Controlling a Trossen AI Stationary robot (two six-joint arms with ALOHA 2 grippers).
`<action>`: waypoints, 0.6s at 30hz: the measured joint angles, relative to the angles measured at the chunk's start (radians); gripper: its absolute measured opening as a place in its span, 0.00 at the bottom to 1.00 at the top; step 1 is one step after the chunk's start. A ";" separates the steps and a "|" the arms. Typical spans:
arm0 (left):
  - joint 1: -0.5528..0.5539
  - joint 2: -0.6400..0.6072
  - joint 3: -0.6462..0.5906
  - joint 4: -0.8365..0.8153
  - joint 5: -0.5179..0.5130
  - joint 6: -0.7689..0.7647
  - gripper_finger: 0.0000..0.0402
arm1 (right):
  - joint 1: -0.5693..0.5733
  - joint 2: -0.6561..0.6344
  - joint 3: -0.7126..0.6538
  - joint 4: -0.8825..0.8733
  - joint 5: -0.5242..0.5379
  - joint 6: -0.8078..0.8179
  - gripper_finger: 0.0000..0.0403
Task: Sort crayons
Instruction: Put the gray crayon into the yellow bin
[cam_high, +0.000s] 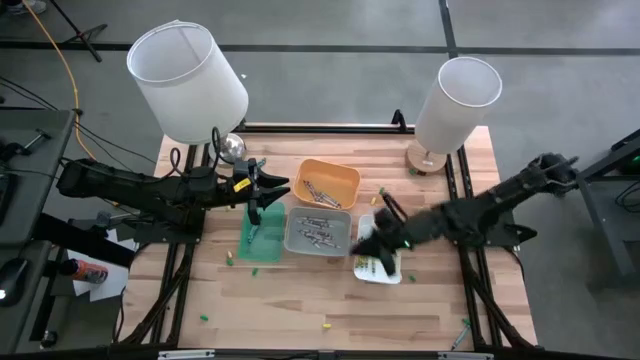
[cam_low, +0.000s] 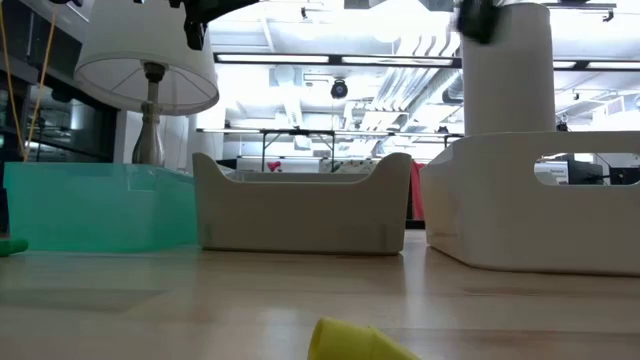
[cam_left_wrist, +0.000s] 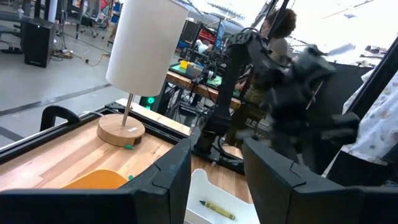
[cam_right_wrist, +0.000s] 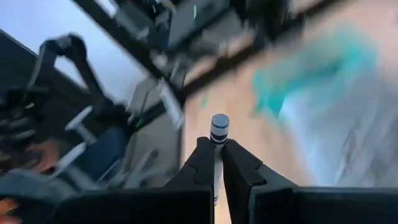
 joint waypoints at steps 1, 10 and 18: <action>0.000 0.000 0.000 0.000 0.000 0.000 0.33 | -0.045 0.007 0.000 0.046 -0.022 -0.075 0.00; 0.000 0.000 0.000 0.041 0.000 -0.035 0.33 | -0.277 0.071 0.001 0.479 -0.105 -0.402 0.00; 0.000 0.000 0.000 0.063 0.000 -0.044 0.33 | -0.281 0.076 0.001 0.526 -0.069 -0.457 0.00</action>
